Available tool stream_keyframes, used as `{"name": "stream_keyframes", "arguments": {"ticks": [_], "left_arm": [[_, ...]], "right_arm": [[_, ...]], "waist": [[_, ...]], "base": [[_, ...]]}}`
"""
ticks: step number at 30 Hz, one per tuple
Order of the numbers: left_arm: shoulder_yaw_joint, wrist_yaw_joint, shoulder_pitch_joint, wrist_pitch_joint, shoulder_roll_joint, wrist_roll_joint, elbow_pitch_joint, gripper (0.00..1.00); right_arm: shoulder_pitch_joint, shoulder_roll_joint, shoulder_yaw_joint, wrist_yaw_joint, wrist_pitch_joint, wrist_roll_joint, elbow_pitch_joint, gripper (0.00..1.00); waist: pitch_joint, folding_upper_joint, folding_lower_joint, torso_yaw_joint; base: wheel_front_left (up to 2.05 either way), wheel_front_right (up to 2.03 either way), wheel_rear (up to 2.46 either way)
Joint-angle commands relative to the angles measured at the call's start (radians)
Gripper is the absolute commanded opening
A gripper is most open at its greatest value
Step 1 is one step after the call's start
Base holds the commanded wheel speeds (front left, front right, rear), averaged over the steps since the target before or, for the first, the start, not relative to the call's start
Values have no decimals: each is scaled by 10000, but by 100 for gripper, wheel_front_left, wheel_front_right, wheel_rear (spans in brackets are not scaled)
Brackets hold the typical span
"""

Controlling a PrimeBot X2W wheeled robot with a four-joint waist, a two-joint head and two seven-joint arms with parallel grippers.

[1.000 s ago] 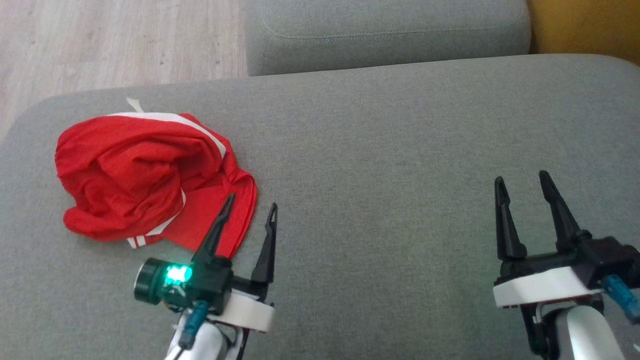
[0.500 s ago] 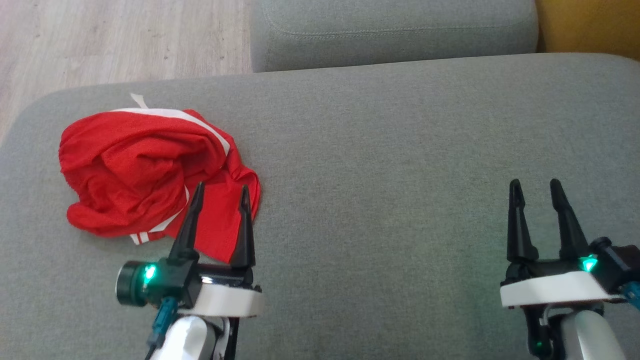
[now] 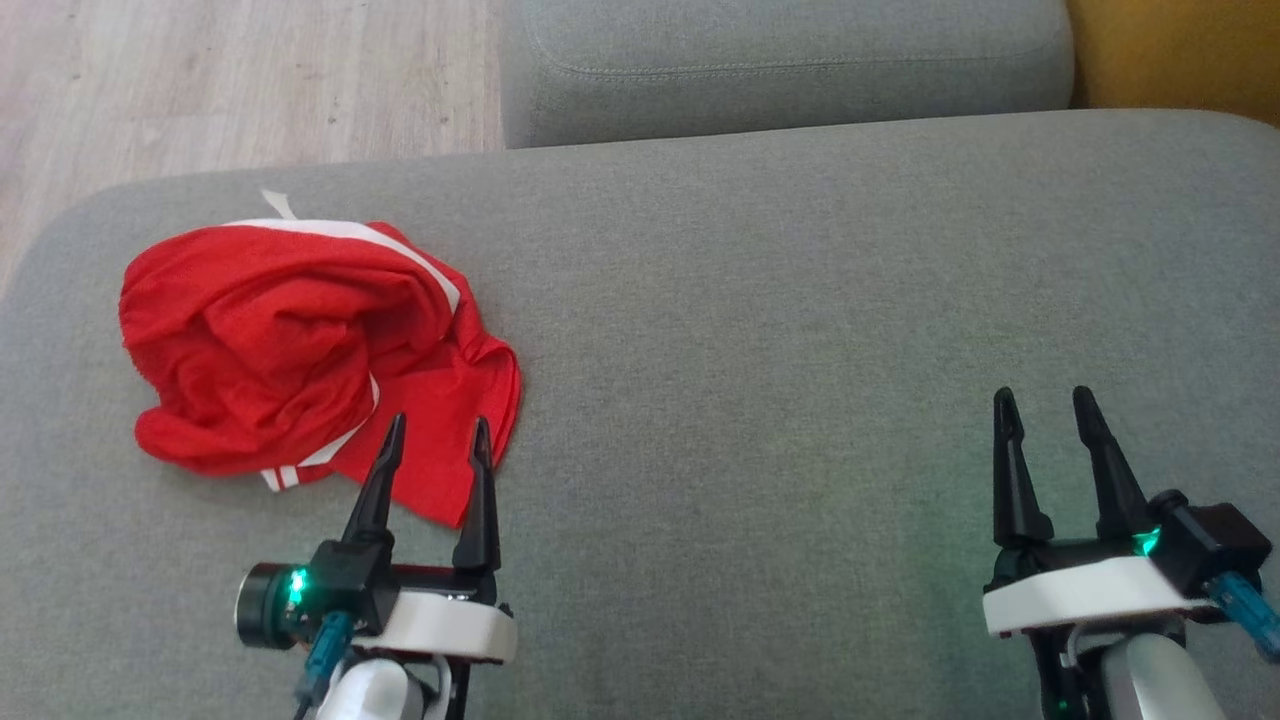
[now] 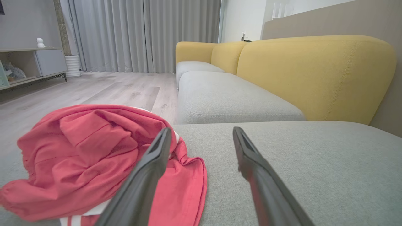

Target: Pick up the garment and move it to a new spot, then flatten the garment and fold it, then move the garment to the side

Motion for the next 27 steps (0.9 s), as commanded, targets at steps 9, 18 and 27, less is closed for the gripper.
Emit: {"name": "stream_keyframes", "arguments": {"ticks": [9, 18, 27], "left_arm": [[671, -213, -339, -95, -157, 255, -280, 100], [1079, -211, -137, -95, -191, 340, -232, 100], [1313, -148, 174, -95, -196, 423, -388, 100]], "right_arm": [[-439, -93, 295, -7, -111, 110, -217, 100], [-283, -93, 812, -7, -111, 50, -275, 100], [-122, -93, 1265, -7, -111, 147, -363, 100]], "waist": [[-115, 0, 0, 401], [-420, 0, 0, 1512], [-630, 0, 0, 2491]], "base": [[0, 0, 0], [0, 0, 0], [0, 0, 0]]}}
